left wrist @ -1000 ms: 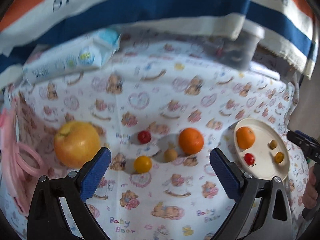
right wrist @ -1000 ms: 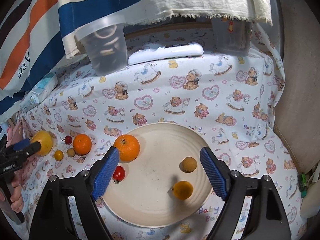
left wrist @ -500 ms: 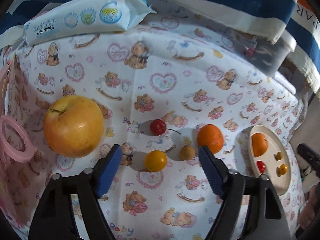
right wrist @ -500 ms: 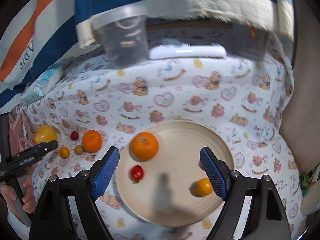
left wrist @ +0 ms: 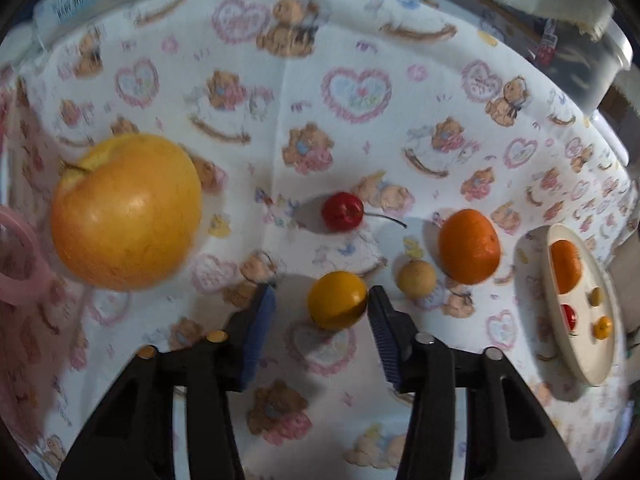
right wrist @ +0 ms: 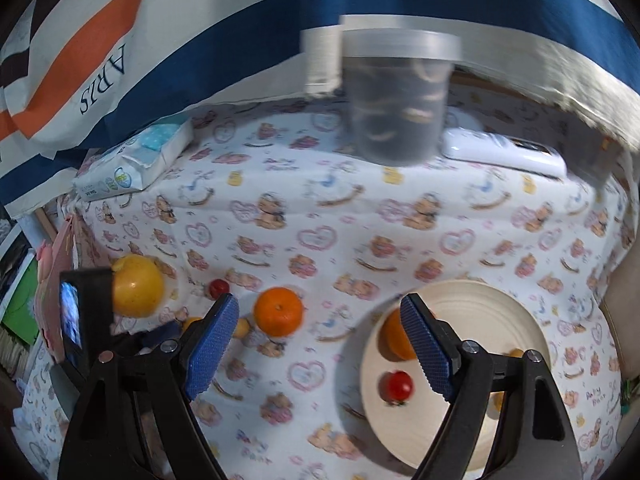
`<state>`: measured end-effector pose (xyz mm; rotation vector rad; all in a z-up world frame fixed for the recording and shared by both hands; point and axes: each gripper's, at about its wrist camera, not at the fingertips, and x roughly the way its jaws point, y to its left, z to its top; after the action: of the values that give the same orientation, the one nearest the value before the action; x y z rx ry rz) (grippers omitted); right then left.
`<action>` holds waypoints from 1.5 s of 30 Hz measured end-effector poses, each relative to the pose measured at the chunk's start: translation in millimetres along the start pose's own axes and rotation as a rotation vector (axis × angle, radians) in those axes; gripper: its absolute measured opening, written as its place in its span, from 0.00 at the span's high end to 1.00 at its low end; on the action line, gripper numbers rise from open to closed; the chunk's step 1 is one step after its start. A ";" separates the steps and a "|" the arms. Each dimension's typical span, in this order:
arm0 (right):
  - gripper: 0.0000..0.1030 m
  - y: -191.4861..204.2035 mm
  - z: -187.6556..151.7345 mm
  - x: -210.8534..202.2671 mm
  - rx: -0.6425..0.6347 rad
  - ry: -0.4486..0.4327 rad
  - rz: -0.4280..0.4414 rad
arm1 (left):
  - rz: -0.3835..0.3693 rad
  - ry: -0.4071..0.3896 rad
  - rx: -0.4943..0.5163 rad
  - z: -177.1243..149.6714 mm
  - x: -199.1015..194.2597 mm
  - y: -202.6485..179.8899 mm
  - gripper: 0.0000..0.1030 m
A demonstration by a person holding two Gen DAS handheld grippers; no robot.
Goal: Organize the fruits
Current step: 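Move the left tool to the yellow cherry tomato while the right reaches a mandarin, then close the left tool on the yellow cherry tomato while the right grips the mandarin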
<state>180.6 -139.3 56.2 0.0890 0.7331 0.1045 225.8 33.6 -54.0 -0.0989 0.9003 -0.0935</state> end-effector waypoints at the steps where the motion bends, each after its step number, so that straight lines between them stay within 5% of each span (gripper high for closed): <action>1: 0.18 2.6 0.8 3.5 0.005 0.000 0.002 | 0.020 -0.012 0.021 -1.7 0.7 -2.8 0.58; 8: 0.18 11.5 2.5 31.4 0.045 0.001 0.026 | 0.008 -0.024 0.008 -1.4 3.8 -0.8 0.74; 17: 0.18 9.1 -19.0 73.5 0.045 0.063 0.090 | 0.012 -0.024 0.007 1.4 8.7 -2.9 0.74; 30: 0.48 16.5 -30.6 108.4 0.022 0.174 0.141 | 0.023 -0.022 0.006 0.8 6.5 6.7 0.74; 45: 0.55 43.5 -36.7 102.5 -0.072 0.127 0.084 | 0.039 -0.028 0.019 1.1 3.7 1.9 0.74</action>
<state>228.9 -81.6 -33.7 0.0449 0.8523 0.2178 229.0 35.1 -56.5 -0.0643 0.8733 -0.0641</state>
